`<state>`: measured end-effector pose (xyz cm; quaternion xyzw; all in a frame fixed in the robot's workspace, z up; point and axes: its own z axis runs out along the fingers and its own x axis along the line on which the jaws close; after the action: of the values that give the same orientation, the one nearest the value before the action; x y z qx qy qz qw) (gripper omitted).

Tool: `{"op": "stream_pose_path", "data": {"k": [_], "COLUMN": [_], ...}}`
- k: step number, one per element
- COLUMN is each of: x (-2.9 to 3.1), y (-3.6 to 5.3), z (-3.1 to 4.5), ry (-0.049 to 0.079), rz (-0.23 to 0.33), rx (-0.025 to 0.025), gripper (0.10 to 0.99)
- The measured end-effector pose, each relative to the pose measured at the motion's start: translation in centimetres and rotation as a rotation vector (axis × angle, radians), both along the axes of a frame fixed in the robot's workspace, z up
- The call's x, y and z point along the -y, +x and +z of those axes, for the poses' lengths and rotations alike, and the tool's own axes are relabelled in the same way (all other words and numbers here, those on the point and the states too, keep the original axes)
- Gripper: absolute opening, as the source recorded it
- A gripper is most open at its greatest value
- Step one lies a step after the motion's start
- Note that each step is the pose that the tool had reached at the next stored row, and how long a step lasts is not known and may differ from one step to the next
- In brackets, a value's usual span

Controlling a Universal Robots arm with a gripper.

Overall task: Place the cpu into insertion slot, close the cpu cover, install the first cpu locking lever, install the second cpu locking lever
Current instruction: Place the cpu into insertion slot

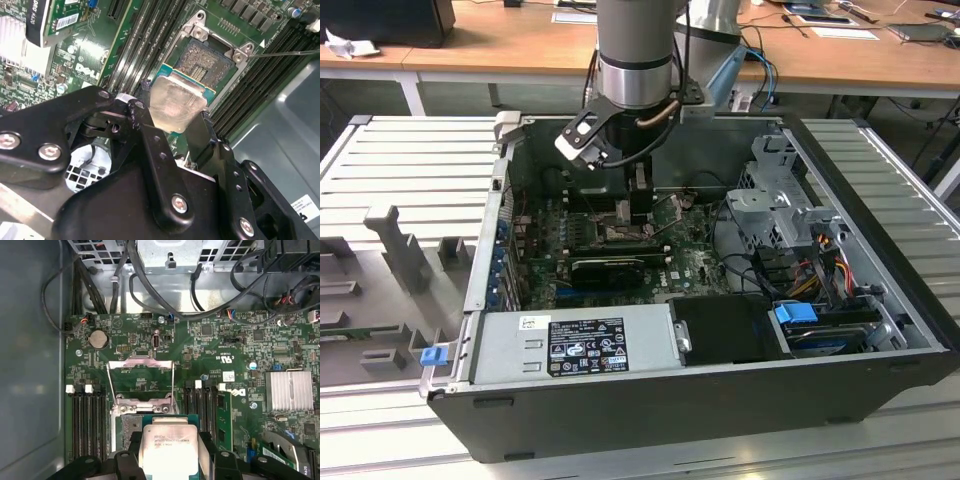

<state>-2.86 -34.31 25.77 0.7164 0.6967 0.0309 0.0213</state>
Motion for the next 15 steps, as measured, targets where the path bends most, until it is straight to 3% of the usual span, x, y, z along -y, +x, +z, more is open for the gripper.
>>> {"op": "stream_pose_path", "data": {"k": [6,11,15], "x": [-0.07,-0.10,-0.58], "y": [-0.10,-0.17,-0.33], "z": [-1.06,-1.42,-1.82], "ry": [0.000,-0.004,-0.009], "rz": [0.001,0.001,0.001], "rx": [0.0005,0.0005,0.0006], "gripper": [0.525,0.525,0.525]}}
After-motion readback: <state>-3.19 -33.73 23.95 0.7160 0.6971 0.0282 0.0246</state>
